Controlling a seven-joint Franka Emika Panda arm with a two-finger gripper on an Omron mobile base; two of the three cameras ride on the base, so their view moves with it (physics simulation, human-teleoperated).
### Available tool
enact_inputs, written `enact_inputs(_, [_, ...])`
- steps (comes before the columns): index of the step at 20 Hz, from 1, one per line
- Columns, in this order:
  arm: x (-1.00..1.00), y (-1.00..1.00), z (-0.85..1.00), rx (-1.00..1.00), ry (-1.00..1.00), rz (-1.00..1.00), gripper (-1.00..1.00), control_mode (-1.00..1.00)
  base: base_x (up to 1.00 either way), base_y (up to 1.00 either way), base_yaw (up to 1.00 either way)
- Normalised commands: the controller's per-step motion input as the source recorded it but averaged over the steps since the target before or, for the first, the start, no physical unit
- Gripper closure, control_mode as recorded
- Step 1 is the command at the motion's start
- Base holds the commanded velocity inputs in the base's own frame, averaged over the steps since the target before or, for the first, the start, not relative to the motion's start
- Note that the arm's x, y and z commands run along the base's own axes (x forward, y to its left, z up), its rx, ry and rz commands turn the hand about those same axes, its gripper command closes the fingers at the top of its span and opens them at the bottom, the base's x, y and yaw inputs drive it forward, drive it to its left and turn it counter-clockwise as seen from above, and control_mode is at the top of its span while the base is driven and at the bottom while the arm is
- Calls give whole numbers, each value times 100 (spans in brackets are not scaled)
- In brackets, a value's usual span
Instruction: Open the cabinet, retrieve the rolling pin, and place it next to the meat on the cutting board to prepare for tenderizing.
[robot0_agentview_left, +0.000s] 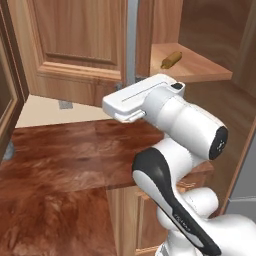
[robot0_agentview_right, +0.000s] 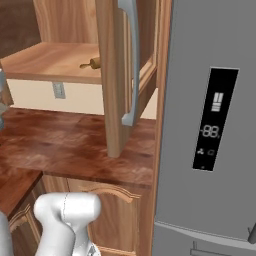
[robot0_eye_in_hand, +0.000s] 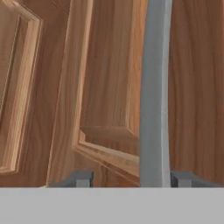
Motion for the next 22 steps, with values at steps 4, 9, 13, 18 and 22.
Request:
enact_inputs(4, [-23,-14,0,0,0,0,-100,-100,0,0,0])
enact_inputs(9, [-42,-55,1,0,-4,0,-100,-100,0,0,0])
enact_inputs(13, [-28,-65,0,0,0,0,-100,-100,0,0,0])
enact_inputs(18, [-14,-75,0,0,0,0,-100,-100,0,0,0])
enact_inputs(22, [1,-71,0,0,1,0,-100,-100,0,0,0])
